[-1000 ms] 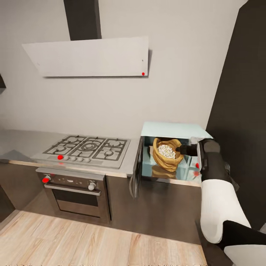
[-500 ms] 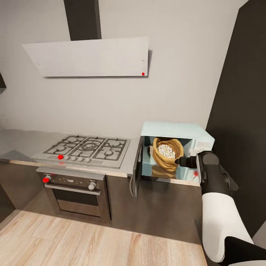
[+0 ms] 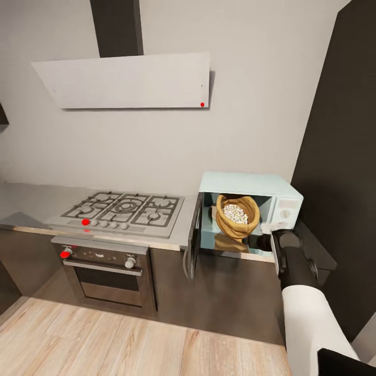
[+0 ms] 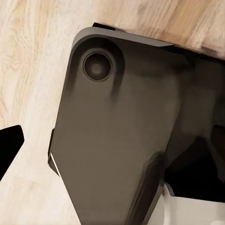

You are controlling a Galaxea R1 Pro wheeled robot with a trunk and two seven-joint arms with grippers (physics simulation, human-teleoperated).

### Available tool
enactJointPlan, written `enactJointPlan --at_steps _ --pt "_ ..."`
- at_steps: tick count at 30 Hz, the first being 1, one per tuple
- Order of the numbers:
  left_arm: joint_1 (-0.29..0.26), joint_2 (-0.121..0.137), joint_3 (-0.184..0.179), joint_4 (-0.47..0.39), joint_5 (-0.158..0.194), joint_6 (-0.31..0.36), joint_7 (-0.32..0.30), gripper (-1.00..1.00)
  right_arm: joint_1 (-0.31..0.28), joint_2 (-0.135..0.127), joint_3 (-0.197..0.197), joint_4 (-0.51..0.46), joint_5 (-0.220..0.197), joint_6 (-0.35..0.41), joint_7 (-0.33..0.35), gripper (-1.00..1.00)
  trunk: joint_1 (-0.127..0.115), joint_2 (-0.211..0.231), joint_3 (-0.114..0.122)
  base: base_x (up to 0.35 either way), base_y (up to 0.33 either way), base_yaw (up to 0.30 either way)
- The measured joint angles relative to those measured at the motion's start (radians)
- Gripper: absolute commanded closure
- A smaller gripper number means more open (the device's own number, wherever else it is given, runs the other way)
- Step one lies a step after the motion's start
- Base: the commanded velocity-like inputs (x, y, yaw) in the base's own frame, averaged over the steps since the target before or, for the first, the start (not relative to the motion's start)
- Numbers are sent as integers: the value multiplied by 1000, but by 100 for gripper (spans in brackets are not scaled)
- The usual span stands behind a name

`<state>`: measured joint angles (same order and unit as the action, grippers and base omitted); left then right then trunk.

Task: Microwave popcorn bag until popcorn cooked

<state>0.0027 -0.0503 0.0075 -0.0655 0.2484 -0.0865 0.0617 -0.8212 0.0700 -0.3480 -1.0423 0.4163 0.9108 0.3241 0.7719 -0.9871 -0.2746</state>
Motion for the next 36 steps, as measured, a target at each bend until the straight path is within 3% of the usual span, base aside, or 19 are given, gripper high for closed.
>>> enactJointPlan --at_steps 4,6,7,9,11,15,18,23,36 --pt "0 0 0 0 0 0 0 -100 0 5 1 120 1 -246 -13 -100 0 0 0 0 0 0" --pt "0 0 1 0 1 0 0 -100 0 11 -2 142 -6 -320 -13 -100 0 0 0 0 0 0" --pt "0 0 1 -1 1 0 0 -100 0 15 -3 145 -17 -341 -12 -100 0 0 0 0 0 0" --pt "0 0 1 -2 0 -1 0 -100 1 27 -4 164 -84 -431 -14 -100 0 0 0 0 0 0" --pt "0 0 1 -2 0 -1 0 -100 0 27 -4 240 -135 -562 -28 -100 0 0 0 0 0 0" --pt "0 0 1 -2 0 -1 0 -100 1 30 -3 346 -162 -772 -100 -100 0 0 0 0 0 0" --pt "0 -1 1 -3 1 -1 1 -100 1 29 -3 394 -163 -868 -137 -100 0 0 0 0 0 0" --pt "0 0 0 -1 0 0 0 -100 1 21 -4 413 -163 -941 -222 -100 0 0 0 60 0 0" --pt "0 0 -2 1 0 1 -2 -100 1 17 -6 413 -157 -950 -230 -100 -1 0 0 303 0 0"
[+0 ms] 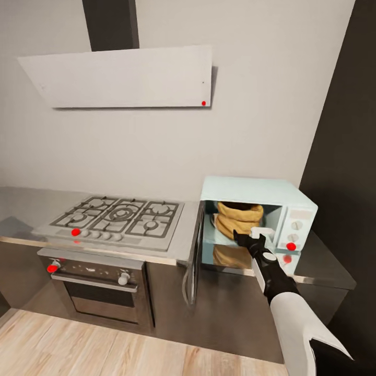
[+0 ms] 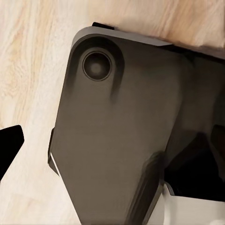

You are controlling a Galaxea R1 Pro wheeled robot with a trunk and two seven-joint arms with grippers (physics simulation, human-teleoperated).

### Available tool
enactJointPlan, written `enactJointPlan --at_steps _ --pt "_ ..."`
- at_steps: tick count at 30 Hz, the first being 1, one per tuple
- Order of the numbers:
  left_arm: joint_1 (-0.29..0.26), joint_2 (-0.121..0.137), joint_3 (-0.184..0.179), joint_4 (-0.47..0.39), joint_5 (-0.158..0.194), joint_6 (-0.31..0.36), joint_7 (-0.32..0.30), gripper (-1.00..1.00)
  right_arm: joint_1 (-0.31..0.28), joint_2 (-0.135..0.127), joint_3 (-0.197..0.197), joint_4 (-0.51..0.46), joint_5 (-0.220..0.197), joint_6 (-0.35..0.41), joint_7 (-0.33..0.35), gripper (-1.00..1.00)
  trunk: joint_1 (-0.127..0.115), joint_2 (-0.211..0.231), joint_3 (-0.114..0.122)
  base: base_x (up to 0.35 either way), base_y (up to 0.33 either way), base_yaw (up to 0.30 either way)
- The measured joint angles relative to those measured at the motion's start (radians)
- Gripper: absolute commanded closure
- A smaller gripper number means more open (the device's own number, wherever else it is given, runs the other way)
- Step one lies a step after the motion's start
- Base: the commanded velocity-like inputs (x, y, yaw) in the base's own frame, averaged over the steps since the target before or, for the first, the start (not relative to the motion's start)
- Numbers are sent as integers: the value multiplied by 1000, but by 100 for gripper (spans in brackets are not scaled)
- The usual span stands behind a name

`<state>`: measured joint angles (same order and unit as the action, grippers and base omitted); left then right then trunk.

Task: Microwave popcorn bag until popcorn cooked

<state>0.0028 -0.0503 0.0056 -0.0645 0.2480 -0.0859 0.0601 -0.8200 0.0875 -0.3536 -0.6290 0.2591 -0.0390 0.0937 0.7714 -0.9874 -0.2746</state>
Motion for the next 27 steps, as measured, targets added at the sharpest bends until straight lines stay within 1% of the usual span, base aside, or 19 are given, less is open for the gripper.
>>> enactJointPlan --at_steps 8,13,17,27 --pt "0 0 0 0 0 0 0 -100 0 0 0 -3 2 0 1 -100 0 0 0 306 0 0" --pt "0 0 1 -3 -1 -1 0 -100 -1 0 0 -3 6 1 12 -100 0 0 0 73 0 0" --pt "0 -1 3 -3 1 -1 3 -100 -1 0 0 -7 11 4 19 -100 1 0 0 -245 0 0" --pt "0 -3 2 -3 2 -3 3 -100 -1 0 0 -8 11 17 15 -100 1 0 0 -332 0 0"
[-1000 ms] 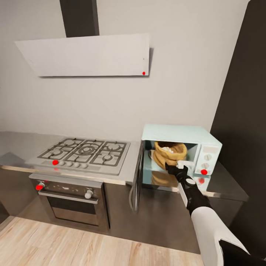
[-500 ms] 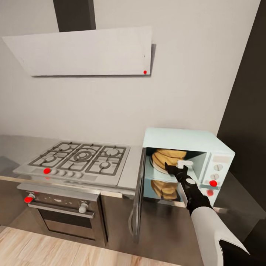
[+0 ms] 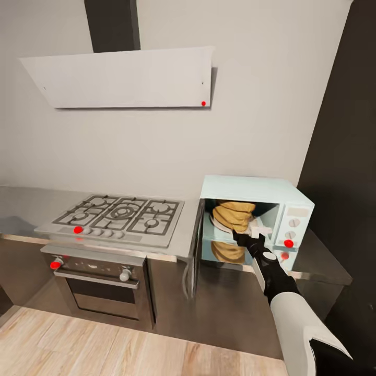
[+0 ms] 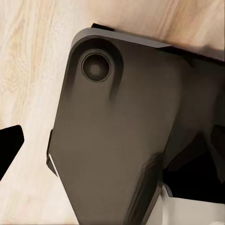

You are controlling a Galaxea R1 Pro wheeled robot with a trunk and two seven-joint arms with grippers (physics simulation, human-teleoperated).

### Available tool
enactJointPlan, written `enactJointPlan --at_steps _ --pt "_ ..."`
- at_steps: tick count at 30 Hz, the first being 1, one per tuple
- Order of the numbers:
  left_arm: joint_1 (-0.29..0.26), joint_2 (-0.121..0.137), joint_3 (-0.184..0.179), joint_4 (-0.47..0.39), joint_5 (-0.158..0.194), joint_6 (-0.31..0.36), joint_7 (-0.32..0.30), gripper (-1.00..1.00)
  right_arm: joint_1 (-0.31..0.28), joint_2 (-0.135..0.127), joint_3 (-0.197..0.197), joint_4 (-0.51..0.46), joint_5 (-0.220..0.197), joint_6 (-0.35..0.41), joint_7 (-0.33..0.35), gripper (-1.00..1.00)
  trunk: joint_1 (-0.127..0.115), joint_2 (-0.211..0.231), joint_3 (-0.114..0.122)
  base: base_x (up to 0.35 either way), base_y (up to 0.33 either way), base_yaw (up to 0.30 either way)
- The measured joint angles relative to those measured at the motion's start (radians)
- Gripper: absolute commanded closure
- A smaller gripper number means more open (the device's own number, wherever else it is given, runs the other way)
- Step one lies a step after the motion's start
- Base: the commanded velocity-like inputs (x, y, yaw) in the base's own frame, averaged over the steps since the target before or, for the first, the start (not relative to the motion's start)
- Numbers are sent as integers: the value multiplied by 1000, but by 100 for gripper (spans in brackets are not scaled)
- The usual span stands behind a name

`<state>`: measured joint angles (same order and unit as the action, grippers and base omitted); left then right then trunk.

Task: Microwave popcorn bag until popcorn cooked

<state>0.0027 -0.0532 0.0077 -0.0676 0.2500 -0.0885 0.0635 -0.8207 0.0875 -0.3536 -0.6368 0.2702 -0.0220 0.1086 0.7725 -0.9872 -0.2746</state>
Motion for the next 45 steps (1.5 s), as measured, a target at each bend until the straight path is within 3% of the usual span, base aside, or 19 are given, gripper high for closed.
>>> enactJointPlan --at_steps 8,12,15,18,20,23,25,26,28,30,33,45 --pt "0 1 1 0 0 1 0 -100 0 -1 0 -7 -1 23 -5 -100 0 0 0 -298 0 0" --pt "0 2 0 0 -1 1 -1 -100 11 -5 0 -1 1 138 -3 -100 -1 0 0 -32 0 0" --pt "0 3 0 0 -2 1 -1 -100 96 -41 0 3 5 201 1 -100 -1 0 0 -3 0 0" --pt "0 3 0 0 -1 1 -1 -100 187 -49 1 7 22 210 1 -100 -1 0 0 0 0 0" --pt "0 3 1 0 0 1 -1 -100 313 -63 1 18 56 211 1 -100 -1 0 0 0 0 0" --pt "0 3 1 0 0 1 -1 -100 443 -73 1 72 64 200 4 -100 -1 0 0 0 0 0" --pt "0 3 0 0 0 1 -1 -100 524 -77 1 161 64 197 2 -100 -1 0 0 0 0 0" --pt "0 3 0 0 0 1 -1 -100 538 -78 6 263 69 189 -6 -100 -1 0 0 0 0 0" --pt "0 3 -1 0 -2 1 -2 -100 553 -83 17 490 121 132 -30 -100 -1 0 0 0 0 0" --pt "0 3 -4 1 -4 1 -2 -100 574 -88 22 624 187 16 -73 -100 -1 0 0 0 0 0" --pt "0 3 -2 2 -4 1 -2 -100 708 -90 16 662 212 -66 -95 -100 -1 0 0 0 0 0" --pt "0 0 0 2 -2 1 -2 -100 728 -96 11 666 205 -87 -99 -100 -1 0 0 0 0 -22"
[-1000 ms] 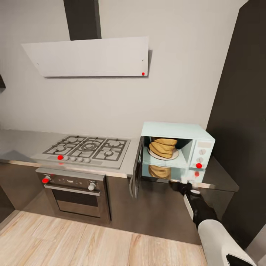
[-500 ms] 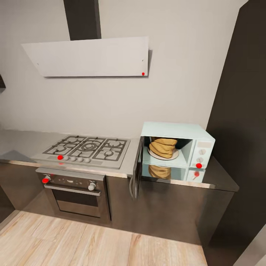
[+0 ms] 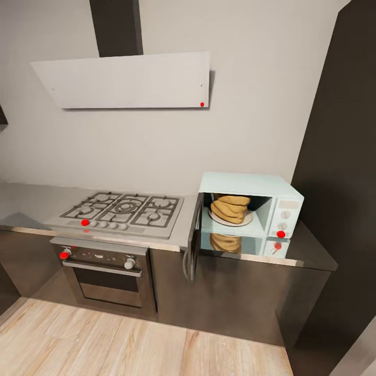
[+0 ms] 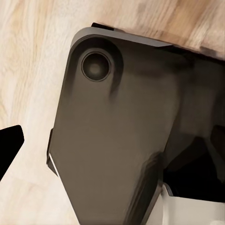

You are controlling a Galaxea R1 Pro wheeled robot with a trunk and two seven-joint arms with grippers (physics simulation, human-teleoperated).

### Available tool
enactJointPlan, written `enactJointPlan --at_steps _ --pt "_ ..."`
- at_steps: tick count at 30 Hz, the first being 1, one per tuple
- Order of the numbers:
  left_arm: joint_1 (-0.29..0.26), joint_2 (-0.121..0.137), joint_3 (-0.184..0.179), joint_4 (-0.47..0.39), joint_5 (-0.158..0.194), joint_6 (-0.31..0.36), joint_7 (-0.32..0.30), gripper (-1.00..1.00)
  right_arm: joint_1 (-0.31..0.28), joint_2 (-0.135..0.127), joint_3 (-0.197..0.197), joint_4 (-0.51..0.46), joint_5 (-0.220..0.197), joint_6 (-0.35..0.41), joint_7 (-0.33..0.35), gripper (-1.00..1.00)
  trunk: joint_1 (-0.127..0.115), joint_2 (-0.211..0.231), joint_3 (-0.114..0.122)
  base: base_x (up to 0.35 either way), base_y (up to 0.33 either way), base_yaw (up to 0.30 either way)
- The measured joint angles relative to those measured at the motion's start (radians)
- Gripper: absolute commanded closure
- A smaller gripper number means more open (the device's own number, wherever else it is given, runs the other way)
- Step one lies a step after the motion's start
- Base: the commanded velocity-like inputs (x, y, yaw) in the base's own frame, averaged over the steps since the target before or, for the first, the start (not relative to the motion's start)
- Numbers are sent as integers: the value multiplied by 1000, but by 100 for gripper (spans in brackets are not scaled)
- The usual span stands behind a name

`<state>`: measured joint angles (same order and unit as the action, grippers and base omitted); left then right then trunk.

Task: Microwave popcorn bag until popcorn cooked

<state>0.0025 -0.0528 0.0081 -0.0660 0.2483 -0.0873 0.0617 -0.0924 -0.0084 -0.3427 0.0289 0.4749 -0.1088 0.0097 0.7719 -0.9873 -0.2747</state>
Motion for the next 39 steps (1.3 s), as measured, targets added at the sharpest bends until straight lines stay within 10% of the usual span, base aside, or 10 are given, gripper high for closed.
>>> enactJointPlan --at_steps 25,39 --pt "0 3 -2 -10 0 -1 -6 -100 0 1 -7 -1 -4 1 0 -100 0 0 0 0 0 -181" --pt "-1 47 6 -50 0 22 -1 -100 1 4 -19 -5 13 1 0 -100 0 0 0 0 0 0"
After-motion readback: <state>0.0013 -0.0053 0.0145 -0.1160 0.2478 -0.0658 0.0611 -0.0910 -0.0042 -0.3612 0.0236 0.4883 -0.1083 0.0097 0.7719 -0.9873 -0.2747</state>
